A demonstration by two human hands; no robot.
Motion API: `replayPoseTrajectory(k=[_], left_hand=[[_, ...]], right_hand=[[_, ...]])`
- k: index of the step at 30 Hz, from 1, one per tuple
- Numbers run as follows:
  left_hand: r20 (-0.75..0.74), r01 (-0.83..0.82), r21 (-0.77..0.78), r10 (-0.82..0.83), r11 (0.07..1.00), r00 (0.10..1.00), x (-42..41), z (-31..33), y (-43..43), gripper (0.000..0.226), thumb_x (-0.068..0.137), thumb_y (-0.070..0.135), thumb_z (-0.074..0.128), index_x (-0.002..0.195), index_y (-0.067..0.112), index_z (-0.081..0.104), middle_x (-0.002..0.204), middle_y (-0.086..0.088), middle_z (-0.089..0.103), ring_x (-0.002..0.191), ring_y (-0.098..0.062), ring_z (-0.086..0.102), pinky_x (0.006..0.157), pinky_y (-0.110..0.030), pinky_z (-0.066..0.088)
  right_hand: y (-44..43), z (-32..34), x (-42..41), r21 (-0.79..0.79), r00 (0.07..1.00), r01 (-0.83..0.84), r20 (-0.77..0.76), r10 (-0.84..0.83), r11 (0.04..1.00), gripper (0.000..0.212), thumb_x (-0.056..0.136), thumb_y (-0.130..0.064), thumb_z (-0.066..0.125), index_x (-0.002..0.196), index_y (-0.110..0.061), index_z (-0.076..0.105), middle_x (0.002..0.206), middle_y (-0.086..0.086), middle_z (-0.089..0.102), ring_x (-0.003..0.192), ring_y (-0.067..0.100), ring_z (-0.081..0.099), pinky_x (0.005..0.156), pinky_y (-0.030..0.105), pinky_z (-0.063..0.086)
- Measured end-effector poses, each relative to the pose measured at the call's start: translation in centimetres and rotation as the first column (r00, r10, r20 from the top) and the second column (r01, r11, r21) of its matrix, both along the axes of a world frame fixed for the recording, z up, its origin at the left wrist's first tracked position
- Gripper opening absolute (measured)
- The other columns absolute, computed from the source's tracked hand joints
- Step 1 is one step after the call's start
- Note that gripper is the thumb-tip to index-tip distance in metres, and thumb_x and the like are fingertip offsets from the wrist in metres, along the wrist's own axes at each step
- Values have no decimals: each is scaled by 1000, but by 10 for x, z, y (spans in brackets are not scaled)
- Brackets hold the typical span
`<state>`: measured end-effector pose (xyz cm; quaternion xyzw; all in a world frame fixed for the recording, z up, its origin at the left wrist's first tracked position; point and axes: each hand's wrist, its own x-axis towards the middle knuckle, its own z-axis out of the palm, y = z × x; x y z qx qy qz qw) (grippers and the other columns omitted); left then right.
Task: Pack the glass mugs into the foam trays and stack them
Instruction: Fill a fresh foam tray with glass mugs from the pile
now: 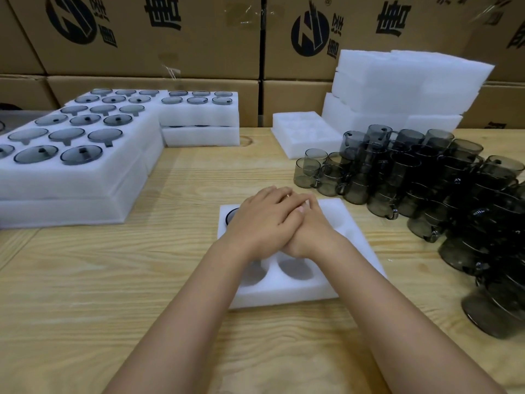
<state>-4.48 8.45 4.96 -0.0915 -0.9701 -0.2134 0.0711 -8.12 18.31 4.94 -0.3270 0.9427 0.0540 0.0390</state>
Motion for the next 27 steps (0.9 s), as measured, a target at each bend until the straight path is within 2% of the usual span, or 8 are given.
replayPoseTrajectory(k=[5,7,9,10,12,16,22,27], left_hand=[[-77,-47,31,49,998,996,5,-3,2,54,95,46,21,141,29,43,150,5,38,139,-13,26,112,-37,22],[-133,-45,102,59,994,989,7,-2,2,63,89,49,18,140,25,44,147,5,42,137,-12,31,110,-36,26],[-162,-40,196,73,980,984,7,-2,0,59,93,49,20,141,23,43,145,6,45,134,-12,35,108,-35,30],[-153,-55,218,90,974,984,6,-2,-2,55,97,49,22,141,23,42,145,7,45,133,-12,37,107,-34,31],[-96,-121,174,140,977,986,3,-4,-4,50,101,47,27,140,21,43,143,5,48,131,-15,40,105,-33,33],[-55,-172,65,176,983,983,1,-7,-2,48,100,47,28,133,22,51,128,3,59,119,-20,48,91,-31,34],[-69,-162,53,166,985,984,2,-6,-2,49,99,48,26,130,22,54,123,3,62,113,-20,51,92,-33,36],[-64,-167,79,172,983,983,3,-5,-2,49,99,48,27,131,22,52,123,3,62,114,-22,51,90,-32,35]], right_hand=[[4,0,1,-90,998,4,55,1,996,64,96,-41,34,151,-26,6,157,0,11,144,21,7,116,49,-8],[5,2,1,-322,991,24,134,20,946,52,95,-31,39,145,-22,29,149,1,33,138,19,26,117,48,3],[10,9,-1,-684,977,108,208,51,722,32,92,-13,45,121,-14,57,124,6,57,118,22,49,108,41,29],[16,12,-5,-783,981,156,195,0,602,27,91,-9,46,112,-9,63,116,9,61,112,24,53,101,36,36],[37,15,-15,-816,957,194,36,-288,545,22,92,-14,50,105,-8,67,109,11,62,106,27,55,91,34,40],[88,8,-35,-854,733,306,-71,-677,422,29,89,-18,55,115,-7,58,121,15,49,108,35,50,85,39,41],[131,15,-65,-703,671,458,-128,-731,544,49,92,-15,51,139,-6,38,145,11,32,123,36,40,89,47,42],[134,23,-87,-571,697,527,-132,-705,629,30,93,-9,50,122,-1,50,123,20,51,109,40,50,77,40,41]])
